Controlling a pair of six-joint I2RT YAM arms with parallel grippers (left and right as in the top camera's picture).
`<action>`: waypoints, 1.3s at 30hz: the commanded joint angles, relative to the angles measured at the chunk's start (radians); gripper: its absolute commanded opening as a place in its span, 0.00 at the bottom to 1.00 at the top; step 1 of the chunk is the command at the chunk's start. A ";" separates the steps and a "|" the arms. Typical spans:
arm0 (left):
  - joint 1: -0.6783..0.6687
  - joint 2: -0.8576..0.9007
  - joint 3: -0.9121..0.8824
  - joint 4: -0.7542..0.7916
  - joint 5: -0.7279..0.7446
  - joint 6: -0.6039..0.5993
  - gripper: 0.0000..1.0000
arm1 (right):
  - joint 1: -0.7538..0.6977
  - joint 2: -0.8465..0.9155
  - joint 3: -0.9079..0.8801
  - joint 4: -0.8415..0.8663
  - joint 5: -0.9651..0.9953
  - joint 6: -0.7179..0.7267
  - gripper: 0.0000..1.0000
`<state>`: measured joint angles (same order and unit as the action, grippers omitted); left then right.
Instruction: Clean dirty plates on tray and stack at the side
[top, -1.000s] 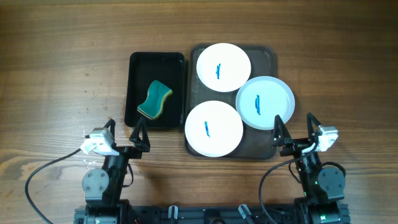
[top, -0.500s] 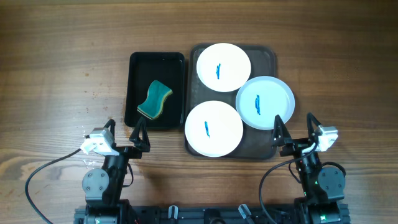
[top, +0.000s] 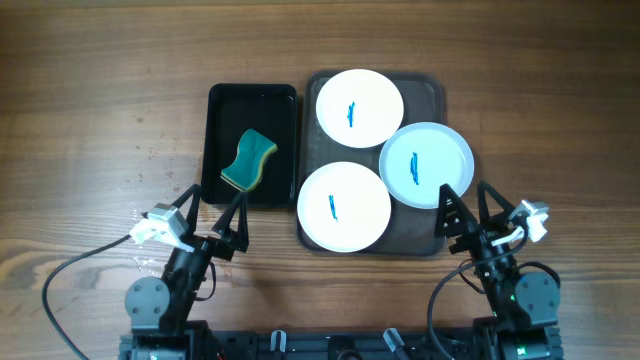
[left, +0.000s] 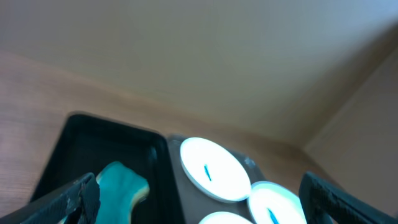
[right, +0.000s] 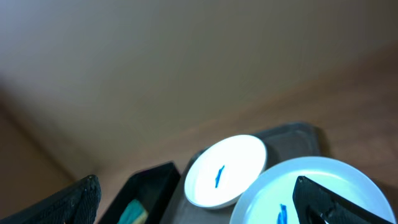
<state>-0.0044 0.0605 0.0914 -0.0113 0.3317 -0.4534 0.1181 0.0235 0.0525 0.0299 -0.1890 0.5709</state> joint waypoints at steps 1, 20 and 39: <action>0.006 0.172 0.198 -0.099 0.084 -0.029 1.00 | 0.002 0.061 0.202 -0.089 -0.101 -0.172 1.00; -0.158 1.368 1.205 -1.065 -0.149 0.135 1.00 | 0.003 1.177 1.104 -1.128 -0.283 -0.415 0.65; -0.217 1.892 1.189 -0.727 -0.397 0.166 0.61 | 0.120 1.177 0.837 -0.938 -0.279 -0.230 0.51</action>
<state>-0.2173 1.9026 1.2831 -0.7624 -0.0483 -0.2977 0.2344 1.2026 0.8909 -0.9123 -0.4534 0.3252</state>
